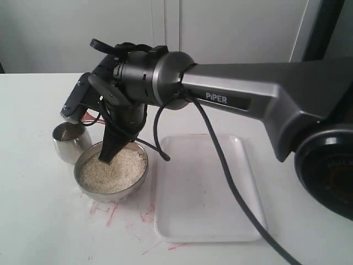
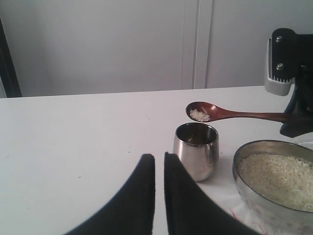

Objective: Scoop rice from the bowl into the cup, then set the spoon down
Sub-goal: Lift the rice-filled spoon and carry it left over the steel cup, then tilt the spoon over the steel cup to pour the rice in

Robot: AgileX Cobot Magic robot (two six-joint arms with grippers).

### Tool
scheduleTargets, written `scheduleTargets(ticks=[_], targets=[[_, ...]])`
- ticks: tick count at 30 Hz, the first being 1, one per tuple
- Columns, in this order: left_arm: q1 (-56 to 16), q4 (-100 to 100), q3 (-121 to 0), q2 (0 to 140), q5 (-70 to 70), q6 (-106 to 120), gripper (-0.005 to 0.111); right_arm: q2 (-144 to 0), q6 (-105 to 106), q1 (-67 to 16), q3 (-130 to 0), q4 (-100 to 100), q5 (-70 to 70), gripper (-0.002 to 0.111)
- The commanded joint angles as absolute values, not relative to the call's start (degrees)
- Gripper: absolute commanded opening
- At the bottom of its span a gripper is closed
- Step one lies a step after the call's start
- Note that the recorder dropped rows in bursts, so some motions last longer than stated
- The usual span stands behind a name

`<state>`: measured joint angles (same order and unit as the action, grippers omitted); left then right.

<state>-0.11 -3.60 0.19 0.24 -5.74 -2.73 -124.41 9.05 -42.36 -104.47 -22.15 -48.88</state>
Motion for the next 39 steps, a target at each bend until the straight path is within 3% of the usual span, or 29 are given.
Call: scheduleTargets(ticks=[1, 39], targets=[[-0.2, -3.8, 0.0, 0.0, -6.0, -2.8, 0.014, -124.2, 8.8, -43.5, -104.8, -27.0, -48.3, 0.0], [-0.2, -3.8, 0.0, 0.0, -6.0, -2.8, 0.014, -124.2, 11.8, -46.2, -104.7, -39.7, -51.1, 0.0]])
